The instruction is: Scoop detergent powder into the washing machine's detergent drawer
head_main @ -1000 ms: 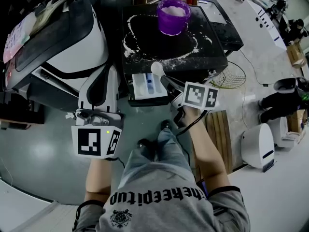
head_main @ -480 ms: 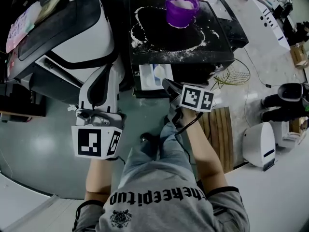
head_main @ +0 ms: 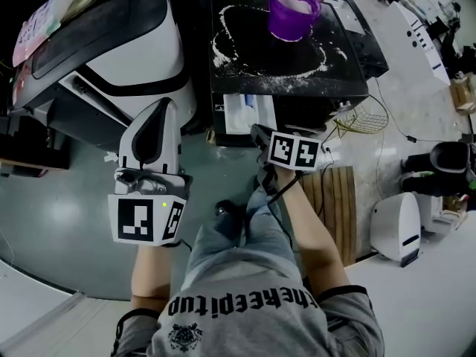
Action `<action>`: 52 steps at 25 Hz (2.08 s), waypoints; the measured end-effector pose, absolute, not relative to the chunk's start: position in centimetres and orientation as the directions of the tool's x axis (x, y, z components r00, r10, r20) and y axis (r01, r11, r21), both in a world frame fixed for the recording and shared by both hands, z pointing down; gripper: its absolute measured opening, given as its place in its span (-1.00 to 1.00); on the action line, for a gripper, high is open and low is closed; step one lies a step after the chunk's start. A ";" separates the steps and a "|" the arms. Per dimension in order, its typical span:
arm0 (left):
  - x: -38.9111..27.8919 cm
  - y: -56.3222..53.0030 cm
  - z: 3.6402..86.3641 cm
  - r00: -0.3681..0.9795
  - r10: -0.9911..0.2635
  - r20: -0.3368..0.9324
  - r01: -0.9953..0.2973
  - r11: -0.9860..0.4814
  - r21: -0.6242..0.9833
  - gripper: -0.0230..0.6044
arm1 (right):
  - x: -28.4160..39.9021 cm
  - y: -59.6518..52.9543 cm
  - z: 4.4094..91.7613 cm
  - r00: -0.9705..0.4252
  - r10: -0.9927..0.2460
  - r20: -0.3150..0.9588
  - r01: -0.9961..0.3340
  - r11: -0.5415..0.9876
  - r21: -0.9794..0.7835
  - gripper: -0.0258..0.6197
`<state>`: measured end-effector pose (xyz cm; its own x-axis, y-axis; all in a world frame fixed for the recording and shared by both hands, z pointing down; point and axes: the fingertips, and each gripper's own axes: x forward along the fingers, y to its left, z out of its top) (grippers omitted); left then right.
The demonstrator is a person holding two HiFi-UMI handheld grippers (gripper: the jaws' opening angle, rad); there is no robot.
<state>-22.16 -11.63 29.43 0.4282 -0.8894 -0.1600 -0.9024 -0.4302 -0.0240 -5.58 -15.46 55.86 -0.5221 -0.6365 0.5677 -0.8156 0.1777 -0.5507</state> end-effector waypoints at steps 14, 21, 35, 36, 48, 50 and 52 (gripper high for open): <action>-25.0 -11.6 30.0 0.384 -0.910 -0.156 -0.922 -0.388 -0.006 -0.92 | -6.9 -16.5 58.1 -0.346 -0.607 0.715 -0.931 0.316 -0.181 -0.90; -25.8 -11.7 30.3 0.371 -0.916 -0.153 -0.927 -0.376 -0.001 -0.92 | -7.5 -16.5 59.0 -0.235 -0.607 0.759 -0.901 0.429 0.064 -0.90; -26.5 -11.9 30.4 0.359 -0.921 -0.154 -0.931 -0.364 0.009 -0.92 | -9.0 -16.3 59.7 -0.102 -0.663 0.742 -0.637 0.616 0.463 -0.90; -26.5 -11.9 30.5 0.358 -0.921 -0.154 -0.931 -0.364 0.009 -0.92 | -9.1 -16.2 59.8 -0.092 -0.667 0.739 -0.611 0.624 0.487 -0.90; -26.8 -11.7 30.7 0.350 -0.924 -0.154 -0.934 -0.356 0.017 -0.92 | -9.0 -16.0 59.7 -0.024 -0.744 0.668 -0.345 0.633 0.693 -0.90; -26.9 -11.7 30.7 0.349 -0.924 -0.155 -0.934 -0.356 0.018 -0.92 | -8.9 -16.0 60.1 -0.011 -0.745 0.667 -0.294 0.640 0.710 -0.90; -27.0 -11.7 30.7 0.349 -0.924 -0.155 -0.934 -0.356 0.019 -0.92 | -8.9 -15.9 60.2 -0.007 -0.743 0.669 -0.280 0.644 0.712 -0.90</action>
<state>-26.95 -11.70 30.68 0.3491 -0.9242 -0.1548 -0.9342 -0.3561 0.0193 -8.88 -15.93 60.24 -0.0068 -0.7433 0.6689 -0.2804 0.6435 0.7122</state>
